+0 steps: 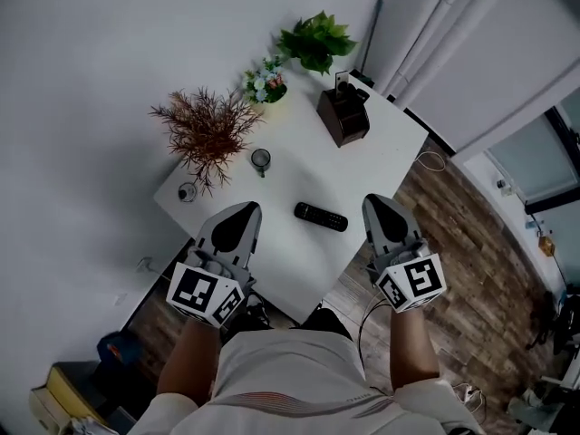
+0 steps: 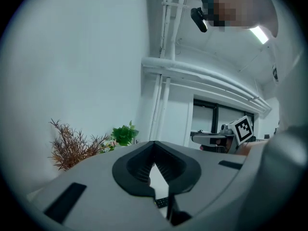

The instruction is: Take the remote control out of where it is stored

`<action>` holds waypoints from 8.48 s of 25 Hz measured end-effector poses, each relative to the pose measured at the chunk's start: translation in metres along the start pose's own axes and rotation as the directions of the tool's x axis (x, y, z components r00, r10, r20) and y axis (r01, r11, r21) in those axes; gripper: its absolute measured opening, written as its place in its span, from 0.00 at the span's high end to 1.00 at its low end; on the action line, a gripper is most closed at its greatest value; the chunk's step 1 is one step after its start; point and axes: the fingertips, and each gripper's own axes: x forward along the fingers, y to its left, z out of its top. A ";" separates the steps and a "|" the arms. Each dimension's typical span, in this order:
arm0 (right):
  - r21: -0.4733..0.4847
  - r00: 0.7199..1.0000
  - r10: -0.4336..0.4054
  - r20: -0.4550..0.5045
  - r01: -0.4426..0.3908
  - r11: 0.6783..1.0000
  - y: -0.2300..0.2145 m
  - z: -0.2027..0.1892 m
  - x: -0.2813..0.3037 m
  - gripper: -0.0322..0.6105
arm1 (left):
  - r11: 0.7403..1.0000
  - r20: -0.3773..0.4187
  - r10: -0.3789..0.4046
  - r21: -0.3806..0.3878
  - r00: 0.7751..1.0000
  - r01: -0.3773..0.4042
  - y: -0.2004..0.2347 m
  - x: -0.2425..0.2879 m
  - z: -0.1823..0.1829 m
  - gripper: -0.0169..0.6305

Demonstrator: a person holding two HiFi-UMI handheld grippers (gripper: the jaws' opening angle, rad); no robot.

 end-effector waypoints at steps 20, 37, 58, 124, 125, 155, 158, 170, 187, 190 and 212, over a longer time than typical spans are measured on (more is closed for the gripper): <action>0.055 0.974 -0.220 -0.056 0.223 0.973 -0.077 -0.012 0.010 0.91 | 0.999 -0.030 -0.031 0.014 0.999 0.031 -0.016 0.012 -0.015 0.96; 0.155 0.838 -0.472 -0.273 0.523 0.838 -0.226 -0.089 0.208 0.69 | 0.996 -0.123 0.081 -0.029 0.989 -0.085 0.016 0.019 -0.060 0.96; 0.216 0.730 -0.574 -0.371 0.669 0.711 -0.264 -0.139 0.262 0.64 | 0.991 -0.229 0.079 -0.084 0.970 -0.101 0.029 0.011 -0.105 0.96; -0.099 0.527 0.227 -0.819 -0.521 0.848 -0.013 -0.251 0.134 0.93 | 0.985 -0.152 0.073 -0.143 0.986 -0.095 0.024 -0.025 -0.097 0.96; -0.096 0.557 0.237 -0.796 -0.503 0.859 -0.011 -0.242 0.134 0.93 | 0.986 -0.149 0.069 -0.140 0.986 -0.090 0.023 -0.024 -0.095 0.96; 0.139 0.995 -0.081 0.057 0.073 0.988 0.003 0.008 -0.043 0.93 | 0.992 0.032 -0.112 0.066 0.993 0.109 -0.045 -0.022 0.023 0.96; 0.132 0.993 -0.090 0.071 0.080 0.988 0.006 0.013 -0.048 0.93 | 0.991 0.043 -0.115 0.067 0.992 0.112 -0.049 -0.025 0.027 0.96; 0.124 0.994 -0.097 0.049 0.090 0.988 0.005 0.011 -0.049 0.93 | 0.991 0.050 -0.108 0.084 0.993 0.104 -0.055 -0.029 0.029 0.96; -0.043 0.974 -0.203 -0.099 0.199 0.979 -0.125 -0.009 0.096 0.78 | 0.996 -0.013 0.092 -0.018 0.996 -0.092 -0.022 -0.025 -0.021 0.96; -0.040 0.968 -0.214 -0.130 0.211 0.977 -0.155 -0.019 0.138 0.76 | 0.988 -0.016 0.148 -0.029 0.989 -0.148 -0.014 -0.027 -0.029 0.96; -0.093 0.916 -0.190 -0.353 0.167 0.981 -0.233 -0.113 0.334 0.63 | 0.952 -0.114 0.291 -0.059 0.950 -0.299 0.014 0.005 -0.081 0.96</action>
